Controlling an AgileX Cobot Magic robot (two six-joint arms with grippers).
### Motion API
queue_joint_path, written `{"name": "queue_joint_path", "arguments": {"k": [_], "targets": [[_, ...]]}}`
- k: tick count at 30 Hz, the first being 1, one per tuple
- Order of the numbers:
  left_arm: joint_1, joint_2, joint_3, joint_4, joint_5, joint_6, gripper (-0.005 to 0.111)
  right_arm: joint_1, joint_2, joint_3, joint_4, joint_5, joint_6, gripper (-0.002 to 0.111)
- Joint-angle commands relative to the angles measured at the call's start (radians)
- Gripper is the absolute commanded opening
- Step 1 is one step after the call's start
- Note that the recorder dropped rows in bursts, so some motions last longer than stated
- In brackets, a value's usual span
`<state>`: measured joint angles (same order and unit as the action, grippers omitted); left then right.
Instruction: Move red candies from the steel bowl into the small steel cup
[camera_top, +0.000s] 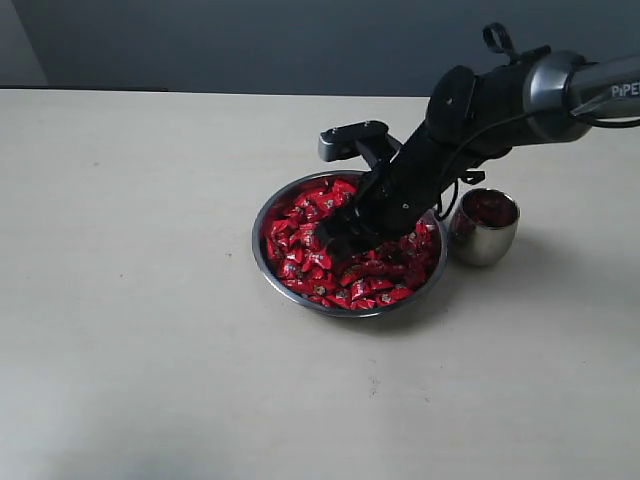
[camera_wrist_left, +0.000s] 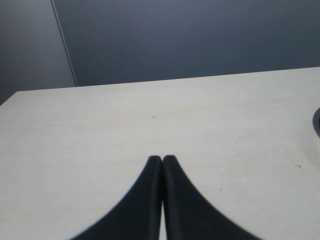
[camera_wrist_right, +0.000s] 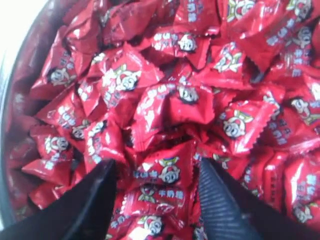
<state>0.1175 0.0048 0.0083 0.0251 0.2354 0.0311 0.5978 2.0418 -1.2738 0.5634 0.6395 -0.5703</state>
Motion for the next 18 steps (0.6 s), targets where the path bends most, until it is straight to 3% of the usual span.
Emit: {"name": "queue_joint_path", "arguments": {"k": [1,6,11,18], "targets": [[0.002,-0.005,-0.008,0.002,-0.005,-0.002,0.000,0.000,0.043,-0.034,-0.002,0.015,-0.006,0.046],[0.002,-0.005,-0.008,0.002,-0.005,-0.002,0.000,0.000,0.065,-0.046,-0.002,0.033,-0.006,0.034],[0.002,-0.005,-0.008,0.002,-0.005,-0.002,0.000,0.000,0.036,-0.048,-0.002,0.069,-0.002,-0.001],[0.002,-0.005,-0.008,0.002,-0.005,-0.002,0.000,0.000,-0.056,-0.048,-0.005,0.112,-0.002,0.002]]}}
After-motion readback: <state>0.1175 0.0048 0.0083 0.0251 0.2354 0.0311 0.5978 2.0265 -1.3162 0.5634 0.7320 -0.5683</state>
